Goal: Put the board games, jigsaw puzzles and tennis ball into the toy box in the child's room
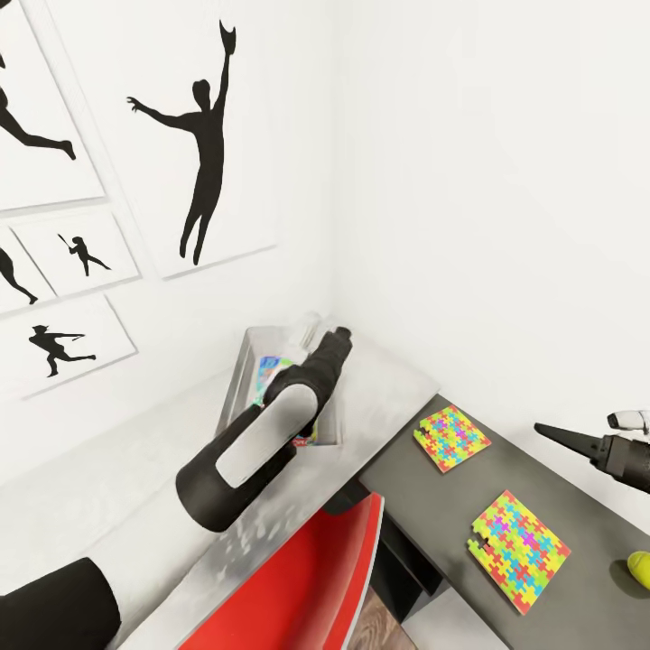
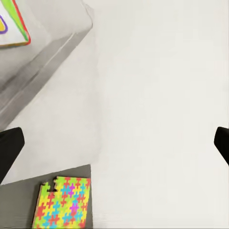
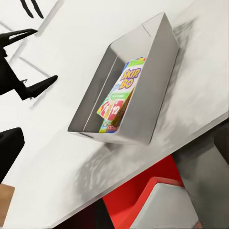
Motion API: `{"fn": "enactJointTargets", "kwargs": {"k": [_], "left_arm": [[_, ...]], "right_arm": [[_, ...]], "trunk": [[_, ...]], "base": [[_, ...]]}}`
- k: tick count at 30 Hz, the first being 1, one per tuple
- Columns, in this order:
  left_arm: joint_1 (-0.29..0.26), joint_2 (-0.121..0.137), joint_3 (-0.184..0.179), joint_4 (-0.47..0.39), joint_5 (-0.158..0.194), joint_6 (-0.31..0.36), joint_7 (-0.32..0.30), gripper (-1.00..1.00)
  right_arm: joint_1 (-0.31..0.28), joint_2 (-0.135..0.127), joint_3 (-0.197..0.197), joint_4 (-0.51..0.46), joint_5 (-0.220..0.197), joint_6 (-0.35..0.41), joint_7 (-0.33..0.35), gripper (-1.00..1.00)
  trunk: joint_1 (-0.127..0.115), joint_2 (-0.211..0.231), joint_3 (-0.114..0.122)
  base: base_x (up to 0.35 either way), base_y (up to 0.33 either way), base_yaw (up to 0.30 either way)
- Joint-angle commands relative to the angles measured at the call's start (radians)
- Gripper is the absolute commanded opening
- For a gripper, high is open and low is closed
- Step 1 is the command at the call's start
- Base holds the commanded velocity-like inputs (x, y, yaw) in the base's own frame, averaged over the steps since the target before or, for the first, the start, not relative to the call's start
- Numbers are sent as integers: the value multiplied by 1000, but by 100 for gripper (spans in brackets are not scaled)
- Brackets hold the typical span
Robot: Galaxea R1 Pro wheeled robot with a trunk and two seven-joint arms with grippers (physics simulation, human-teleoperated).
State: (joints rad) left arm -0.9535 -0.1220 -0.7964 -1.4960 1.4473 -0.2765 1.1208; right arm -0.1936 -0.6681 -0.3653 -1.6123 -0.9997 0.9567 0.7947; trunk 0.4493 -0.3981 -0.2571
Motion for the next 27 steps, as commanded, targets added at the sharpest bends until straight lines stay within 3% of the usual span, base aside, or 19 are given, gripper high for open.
{"fn": "enactJointTargets", "kwargs": {"k": [1,5,11,15,21,27], "left_arm": [[-1,0,-2,-1,3,-4,3,100],[5,-1,-59,-55,-25,88,-3,100],[24,-12,-89,-81,-26,176,-15,100],[36,-22,-97,-95,8,239,-25,100],[42,-27,-97,-102,44,275,-32,100],[39,-30,-97,-106,73,324,-60,100]], "right_arm": [[-1,0,-1,0,1,4,3,100],[-1,15,3,0,1,-3,19,100],[-1,23,3,0,1,-6,46,100],[-1,25,-1,0,2,-8,69,100],[-1,24,-4,0,5,-5,77,100],[-3,27,-5,0,45,2,23,100]], "trunk": [[1,-2,-2],[1,-2,-2],[1,-2,-2],[1,-2,-2],[1,-2,-1],[1,-2,3]], "base": [[0,0,0],[0,0,0],[0,0,0],[0,0,0],[0,0,-7],[0,0,-84]]}}
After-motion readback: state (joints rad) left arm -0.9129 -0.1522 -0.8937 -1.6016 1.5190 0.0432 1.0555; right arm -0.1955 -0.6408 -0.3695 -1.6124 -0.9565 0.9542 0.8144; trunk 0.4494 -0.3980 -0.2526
